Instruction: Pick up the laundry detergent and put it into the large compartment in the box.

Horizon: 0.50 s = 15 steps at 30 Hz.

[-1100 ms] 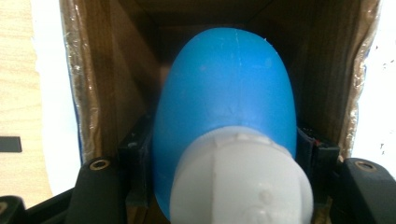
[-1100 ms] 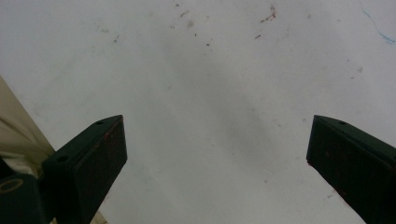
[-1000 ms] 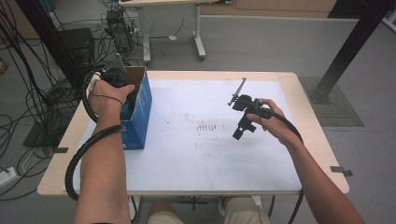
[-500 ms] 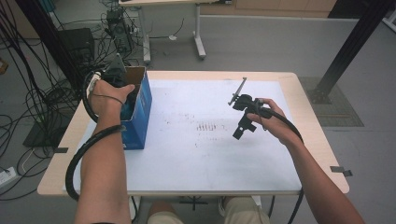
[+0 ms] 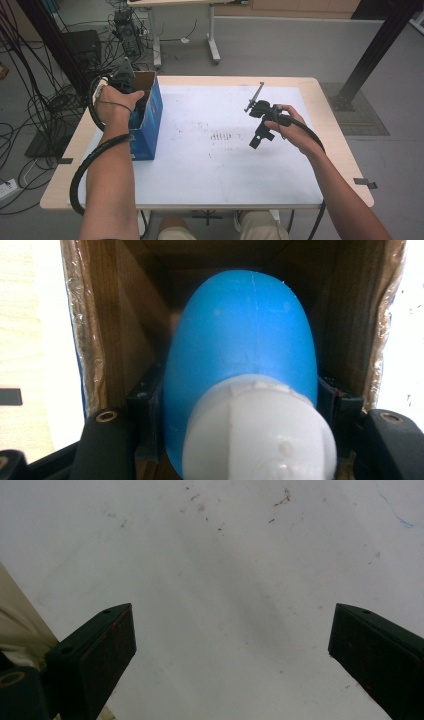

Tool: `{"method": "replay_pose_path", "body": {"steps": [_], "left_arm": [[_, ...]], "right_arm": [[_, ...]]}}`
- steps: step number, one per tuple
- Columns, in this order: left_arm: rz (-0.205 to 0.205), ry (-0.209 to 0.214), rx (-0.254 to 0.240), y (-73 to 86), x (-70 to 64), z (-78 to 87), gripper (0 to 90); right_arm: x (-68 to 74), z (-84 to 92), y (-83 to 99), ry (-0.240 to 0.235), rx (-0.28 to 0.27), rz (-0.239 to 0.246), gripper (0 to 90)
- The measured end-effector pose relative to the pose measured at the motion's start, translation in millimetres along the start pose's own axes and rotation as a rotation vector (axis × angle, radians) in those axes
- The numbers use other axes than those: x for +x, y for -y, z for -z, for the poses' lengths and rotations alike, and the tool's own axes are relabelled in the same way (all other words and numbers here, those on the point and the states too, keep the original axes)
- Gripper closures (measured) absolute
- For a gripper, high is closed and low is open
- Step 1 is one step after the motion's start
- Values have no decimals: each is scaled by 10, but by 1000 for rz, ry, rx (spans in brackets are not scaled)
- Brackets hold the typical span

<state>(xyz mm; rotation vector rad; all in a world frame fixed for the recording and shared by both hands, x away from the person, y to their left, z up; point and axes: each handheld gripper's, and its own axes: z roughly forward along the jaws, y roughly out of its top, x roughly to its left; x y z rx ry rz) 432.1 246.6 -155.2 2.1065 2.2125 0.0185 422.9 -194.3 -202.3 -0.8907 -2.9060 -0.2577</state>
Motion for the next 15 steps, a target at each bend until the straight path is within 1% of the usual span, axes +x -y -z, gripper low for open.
{"method": "replay_pose_path", "body": {"steps": [15], "left_arm": [[-1, 0, -1, -1, -1, -1, 368]], "right_arm": [[7, 13, -7, 3, -1, 2, 49]]}}
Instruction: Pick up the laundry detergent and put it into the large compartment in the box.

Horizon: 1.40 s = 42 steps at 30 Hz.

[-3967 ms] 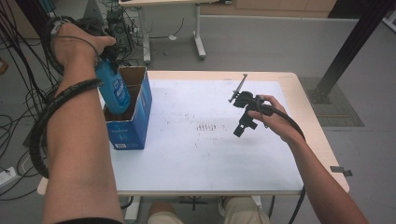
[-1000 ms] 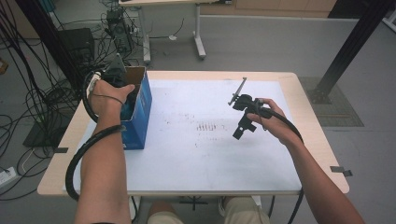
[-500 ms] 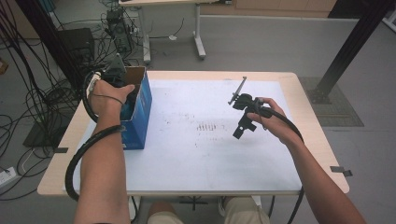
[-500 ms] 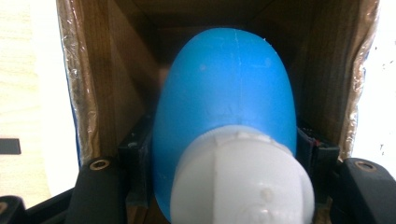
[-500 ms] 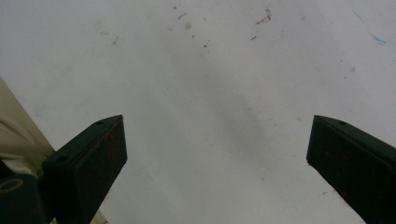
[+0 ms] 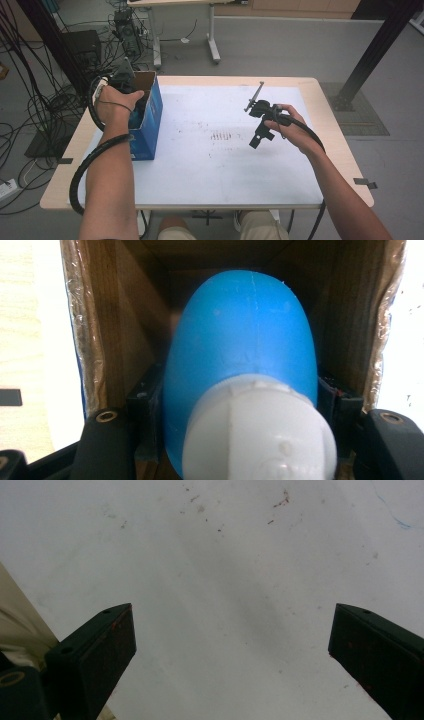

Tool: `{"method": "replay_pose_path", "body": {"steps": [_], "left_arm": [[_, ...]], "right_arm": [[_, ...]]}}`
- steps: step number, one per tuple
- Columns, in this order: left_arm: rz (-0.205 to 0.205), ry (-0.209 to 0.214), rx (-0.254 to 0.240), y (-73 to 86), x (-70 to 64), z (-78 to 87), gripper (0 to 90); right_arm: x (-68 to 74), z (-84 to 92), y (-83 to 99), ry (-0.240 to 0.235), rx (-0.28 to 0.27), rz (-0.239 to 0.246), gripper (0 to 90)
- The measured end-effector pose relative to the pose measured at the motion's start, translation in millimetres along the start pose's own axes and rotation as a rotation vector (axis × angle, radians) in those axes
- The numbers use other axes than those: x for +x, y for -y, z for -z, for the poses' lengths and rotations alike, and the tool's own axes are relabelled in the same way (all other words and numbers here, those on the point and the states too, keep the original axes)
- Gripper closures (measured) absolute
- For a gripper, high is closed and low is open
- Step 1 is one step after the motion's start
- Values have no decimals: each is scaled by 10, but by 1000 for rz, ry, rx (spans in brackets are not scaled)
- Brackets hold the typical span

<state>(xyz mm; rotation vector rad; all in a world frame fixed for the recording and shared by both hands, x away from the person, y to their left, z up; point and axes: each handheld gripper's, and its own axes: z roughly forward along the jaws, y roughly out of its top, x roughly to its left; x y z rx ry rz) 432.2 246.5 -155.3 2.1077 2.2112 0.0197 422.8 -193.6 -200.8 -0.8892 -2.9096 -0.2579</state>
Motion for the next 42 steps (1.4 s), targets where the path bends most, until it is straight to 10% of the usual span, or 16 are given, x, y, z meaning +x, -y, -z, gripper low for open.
{"method": "replay_pose_path", "body": {"steps": [42], "left_arm": [[-2, 1, -1, 1, 1, 0, 368]], "right_arm": [[6, 17, 19, 3, -8, -5, 49]]}}
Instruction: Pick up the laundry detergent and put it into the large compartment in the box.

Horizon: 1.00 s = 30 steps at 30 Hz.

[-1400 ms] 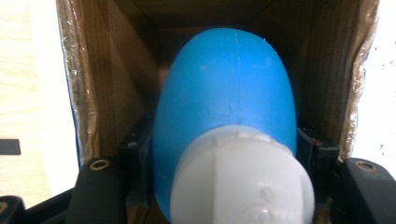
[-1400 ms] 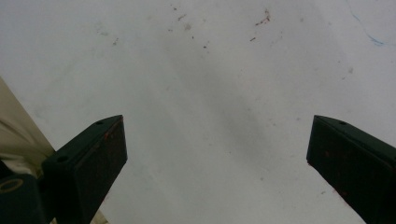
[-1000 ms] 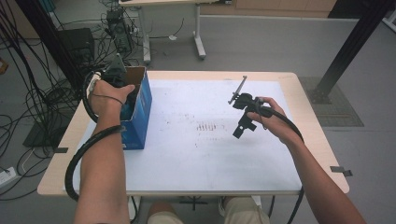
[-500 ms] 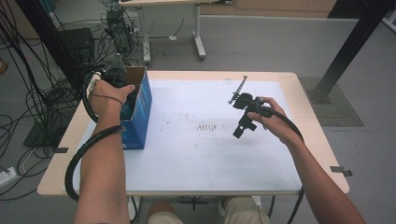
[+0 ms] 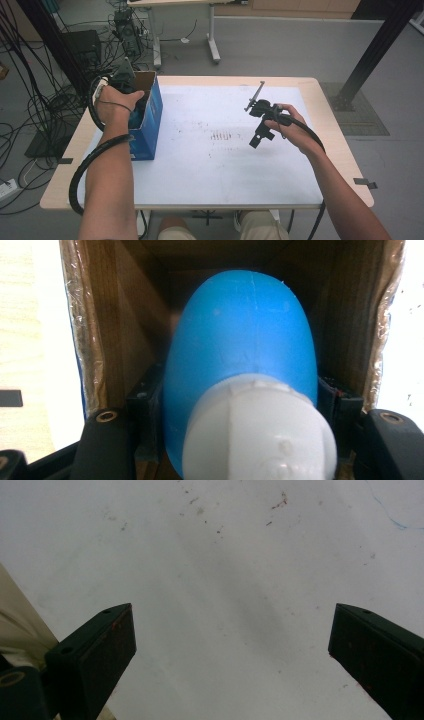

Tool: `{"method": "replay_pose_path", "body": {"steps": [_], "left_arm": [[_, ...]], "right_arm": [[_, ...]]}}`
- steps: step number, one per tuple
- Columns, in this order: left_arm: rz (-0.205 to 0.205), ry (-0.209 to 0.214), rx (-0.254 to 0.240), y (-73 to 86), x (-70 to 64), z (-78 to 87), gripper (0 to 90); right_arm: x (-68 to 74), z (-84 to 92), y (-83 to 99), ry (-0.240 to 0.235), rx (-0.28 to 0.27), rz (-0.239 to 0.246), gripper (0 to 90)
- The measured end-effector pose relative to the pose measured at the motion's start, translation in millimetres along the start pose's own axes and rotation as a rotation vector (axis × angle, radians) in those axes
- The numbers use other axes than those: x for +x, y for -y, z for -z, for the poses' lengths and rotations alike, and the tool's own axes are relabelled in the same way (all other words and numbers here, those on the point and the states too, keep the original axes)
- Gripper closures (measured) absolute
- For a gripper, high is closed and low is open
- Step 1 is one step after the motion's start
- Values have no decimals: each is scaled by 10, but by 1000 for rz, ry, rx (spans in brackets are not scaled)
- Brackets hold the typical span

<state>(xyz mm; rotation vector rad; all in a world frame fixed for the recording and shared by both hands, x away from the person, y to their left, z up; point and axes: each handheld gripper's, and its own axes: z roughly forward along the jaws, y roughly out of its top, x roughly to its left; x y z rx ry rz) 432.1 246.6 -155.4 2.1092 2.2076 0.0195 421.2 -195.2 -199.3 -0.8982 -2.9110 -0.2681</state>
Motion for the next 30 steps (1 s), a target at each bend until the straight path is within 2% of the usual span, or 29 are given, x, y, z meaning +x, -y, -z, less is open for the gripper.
{"method": "replay_pose_path", "body": {"steps": [30], "left_arm": [[-8, -4, 3, -3, -14, 2, 369]], "right_arm": [[12, 3, -2, 1, 0, 2, 49]]}}
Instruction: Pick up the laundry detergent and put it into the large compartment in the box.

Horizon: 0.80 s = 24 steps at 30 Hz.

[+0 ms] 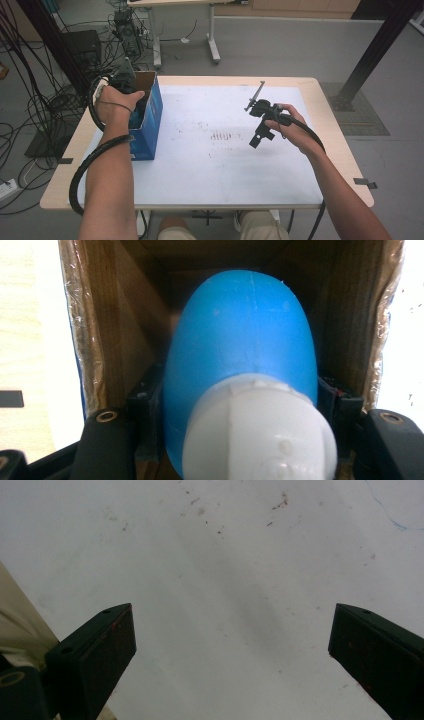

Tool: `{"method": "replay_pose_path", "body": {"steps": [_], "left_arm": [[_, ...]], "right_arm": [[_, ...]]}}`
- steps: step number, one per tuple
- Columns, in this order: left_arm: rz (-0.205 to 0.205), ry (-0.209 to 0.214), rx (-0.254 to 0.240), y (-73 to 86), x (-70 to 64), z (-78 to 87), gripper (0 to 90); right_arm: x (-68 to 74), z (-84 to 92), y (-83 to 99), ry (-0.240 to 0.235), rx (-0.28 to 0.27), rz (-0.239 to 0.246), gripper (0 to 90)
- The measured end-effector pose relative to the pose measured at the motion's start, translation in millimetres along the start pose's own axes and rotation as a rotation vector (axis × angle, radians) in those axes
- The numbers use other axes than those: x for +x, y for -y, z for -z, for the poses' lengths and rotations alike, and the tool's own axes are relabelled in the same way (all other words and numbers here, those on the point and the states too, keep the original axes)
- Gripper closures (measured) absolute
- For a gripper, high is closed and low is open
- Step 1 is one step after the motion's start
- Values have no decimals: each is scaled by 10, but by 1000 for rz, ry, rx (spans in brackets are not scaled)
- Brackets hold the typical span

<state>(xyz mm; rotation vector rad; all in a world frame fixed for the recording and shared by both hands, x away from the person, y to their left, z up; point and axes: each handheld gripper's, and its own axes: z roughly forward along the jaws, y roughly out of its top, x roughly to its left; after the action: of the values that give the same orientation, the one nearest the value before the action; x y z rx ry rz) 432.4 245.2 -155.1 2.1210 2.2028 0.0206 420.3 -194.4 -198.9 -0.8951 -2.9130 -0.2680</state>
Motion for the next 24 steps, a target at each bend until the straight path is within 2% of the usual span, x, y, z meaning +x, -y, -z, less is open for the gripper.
{"method": "replay_pose_path", "body": {"steps": [24], "left_arm": [[1, 0, -2, 4, 0, -2, 369]], "right_arm": [[0, 4, -7, -1, 1, 3, 49]]}}
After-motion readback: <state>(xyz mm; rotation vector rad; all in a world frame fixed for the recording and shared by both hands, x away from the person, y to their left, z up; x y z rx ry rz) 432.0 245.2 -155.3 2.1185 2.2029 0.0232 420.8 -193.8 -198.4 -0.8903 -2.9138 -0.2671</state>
